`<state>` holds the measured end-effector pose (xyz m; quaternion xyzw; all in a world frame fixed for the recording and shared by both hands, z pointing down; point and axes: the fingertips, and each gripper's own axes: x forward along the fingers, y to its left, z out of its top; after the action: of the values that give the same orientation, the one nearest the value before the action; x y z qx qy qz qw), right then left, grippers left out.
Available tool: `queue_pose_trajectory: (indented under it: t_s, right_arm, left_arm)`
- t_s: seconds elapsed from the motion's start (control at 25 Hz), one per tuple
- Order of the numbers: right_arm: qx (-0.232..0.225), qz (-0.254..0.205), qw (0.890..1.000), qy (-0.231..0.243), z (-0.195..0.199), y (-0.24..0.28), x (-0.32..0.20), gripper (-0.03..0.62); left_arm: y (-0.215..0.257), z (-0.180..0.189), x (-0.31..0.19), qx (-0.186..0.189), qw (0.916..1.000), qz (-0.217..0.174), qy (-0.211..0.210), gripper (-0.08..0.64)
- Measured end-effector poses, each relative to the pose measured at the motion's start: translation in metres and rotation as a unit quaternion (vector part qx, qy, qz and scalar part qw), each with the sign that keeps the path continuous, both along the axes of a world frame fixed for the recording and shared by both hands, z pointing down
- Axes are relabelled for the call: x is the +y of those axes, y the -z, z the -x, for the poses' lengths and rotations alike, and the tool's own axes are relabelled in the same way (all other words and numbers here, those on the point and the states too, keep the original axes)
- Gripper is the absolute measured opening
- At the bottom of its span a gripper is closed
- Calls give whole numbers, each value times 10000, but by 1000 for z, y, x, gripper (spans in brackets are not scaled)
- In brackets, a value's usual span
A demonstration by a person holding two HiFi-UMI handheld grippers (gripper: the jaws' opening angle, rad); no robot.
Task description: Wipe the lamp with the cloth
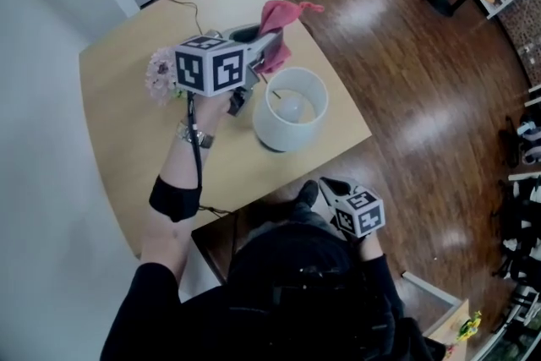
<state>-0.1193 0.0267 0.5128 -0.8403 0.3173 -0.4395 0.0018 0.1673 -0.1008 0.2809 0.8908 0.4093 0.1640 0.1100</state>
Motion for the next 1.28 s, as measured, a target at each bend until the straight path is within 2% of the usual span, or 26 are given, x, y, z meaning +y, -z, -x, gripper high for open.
queue_pose_trajectory:
  t_s: [0.28,0.64,1.04,1.16,1.28]
  right_arm:
    - [-58,-38,10000,2,5,-2,-1,5]
    - [-75,-5,9999,67,7,0,0,5]
    - [-103,-15,9999,118,12,-7,3,6]
    - [-85,-25,9998,161,11,-7,0,6]
    - [-74,-26,9997,223,10,-6,-4,6]
  left_arm:
    - [-61,4,13,-625,9977,185,-207,123]
    - [-128,4,-4,-1129,9931,-325,49,121]
    - [-208,14,-38,-1837,9785,-783,512,123]
    - [-216,18,-53,-1899,9751,-908,698,123]
    - [-189,21,-70,-1684,9781,-761,953,121]
